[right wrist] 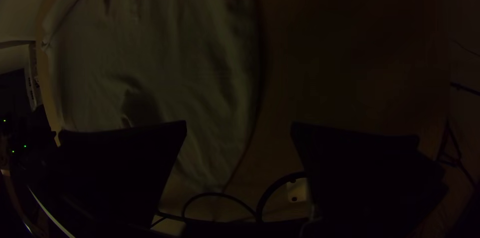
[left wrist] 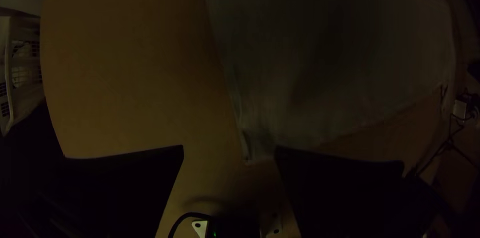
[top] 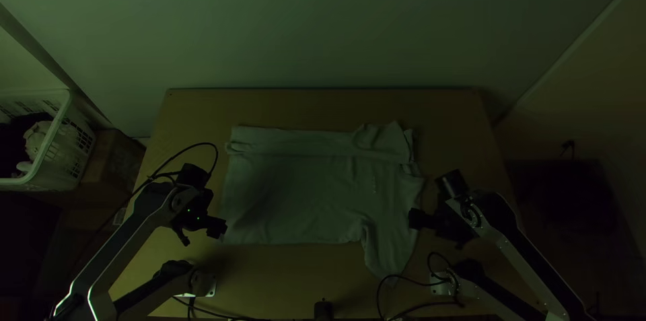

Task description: Fold the t-shirt

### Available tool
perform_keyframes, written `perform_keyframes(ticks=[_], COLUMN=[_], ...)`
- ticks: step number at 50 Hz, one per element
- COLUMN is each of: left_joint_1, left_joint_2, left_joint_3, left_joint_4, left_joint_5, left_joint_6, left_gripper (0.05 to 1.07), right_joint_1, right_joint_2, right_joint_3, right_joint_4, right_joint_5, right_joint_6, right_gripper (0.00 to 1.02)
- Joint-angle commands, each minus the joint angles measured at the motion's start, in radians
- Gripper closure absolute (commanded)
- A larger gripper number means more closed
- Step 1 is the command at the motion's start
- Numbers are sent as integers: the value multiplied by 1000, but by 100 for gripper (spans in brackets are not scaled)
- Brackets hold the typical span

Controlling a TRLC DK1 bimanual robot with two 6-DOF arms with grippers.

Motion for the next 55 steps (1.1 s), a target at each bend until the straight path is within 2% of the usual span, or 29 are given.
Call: perform_keyframes(ticks=[1, 18, 24, 26, 51, 53, 55], left_joint_1=[-28, -115, -129, -132, -235, -243, -243], left_joint_2=[26, 158, 216, 230, 331, 332, 335], left_joint_3=[-25, -23, -17, -16, -8, -7, -4], left_joint_4=[-14, -11, -11, -9, 11, 15, 28], left_joint_5=[-9, -26, -20, -20, -17, -17, -19], left_joint_6=[32, -7, -8, -10, -82, -82, -86], left_gripper=[19, 21, 53, 59, 61, 79, 105], right_joint_1=[6, 18, 34, 35, 35, 37, 40], right_joint_2=[19, 120, 156, 163, 258, 271, 280], right_joint_3=[-30, -14, -2, -1, -16, -14, -13], right_joint_4=[-9, -7, -7, -6, 53, 57, 59], right_joint_5=[-23, -24, -27, -29, -39, -41, -41], right_joint_6=[2, -31, -35, -38, -58, -60, -60], right_gripper=[7, 7, 7, 7, 7, 9, 10])
